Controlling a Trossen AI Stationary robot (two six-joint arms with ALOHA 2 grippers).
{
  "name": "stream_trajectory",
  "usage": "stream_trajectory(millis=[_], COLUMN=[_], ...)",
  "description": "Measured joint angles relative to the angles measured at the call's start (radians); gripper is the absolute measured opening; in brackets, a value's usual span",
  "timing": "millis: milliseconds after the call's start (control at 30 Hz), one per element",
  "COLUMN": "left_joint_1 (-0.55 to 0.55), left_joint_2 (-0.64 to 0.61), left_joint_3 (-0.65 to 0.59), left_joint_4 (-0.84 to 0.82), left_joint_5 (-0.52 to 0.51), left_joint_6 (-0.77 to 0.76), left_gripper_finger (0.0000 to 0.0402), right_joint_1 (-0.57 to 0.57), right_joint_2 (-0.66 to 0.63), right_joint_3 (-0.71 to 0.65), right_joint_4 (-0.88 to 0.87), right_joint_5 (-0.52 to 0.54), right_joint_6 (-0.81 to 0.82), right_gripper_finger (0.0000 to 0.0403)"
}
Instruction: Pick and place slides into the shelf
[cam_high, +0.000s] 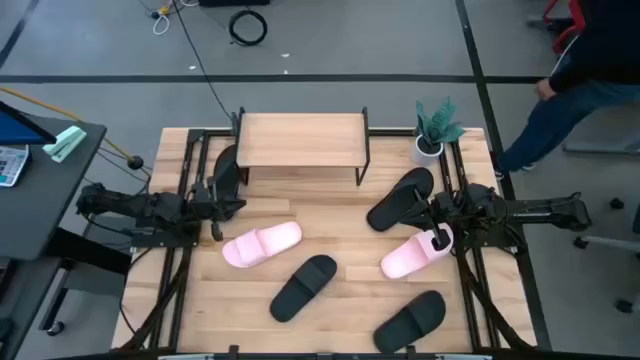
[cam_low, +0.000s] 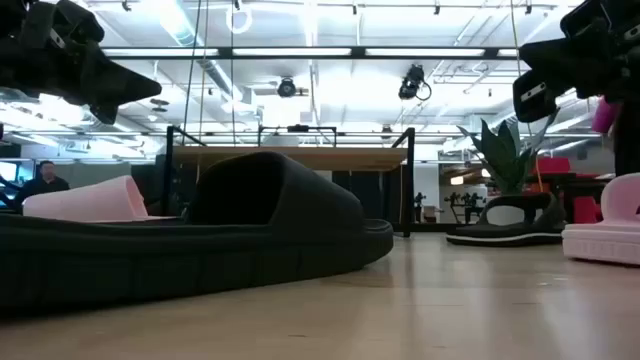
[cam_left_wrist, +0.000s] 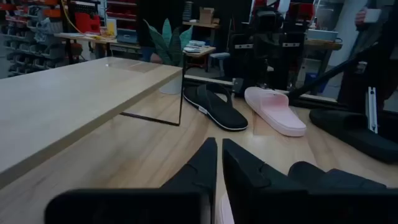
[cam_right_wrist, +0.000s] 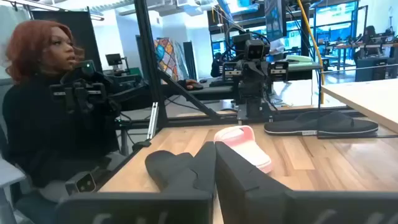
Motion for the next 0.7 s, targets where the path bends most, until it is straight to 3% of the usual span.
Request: stream_trajectory(millis=[700], left_joint_1=[0.000], left_joint_2=[0.000], left_joint_3=[0.000], left_joint_4=[0.000], left_joint_5=[0.000], left_joint_6=[0.000], left_gripper_finger=[0.0027], right_joint_1=[0.000], right_joint_2=[0.000], right_joint_3=[0.000], right_joint_4=[0.000], right_joint_5=[0.000], right_joint_6=[0.000], right_gripper_finger=[0.0014])
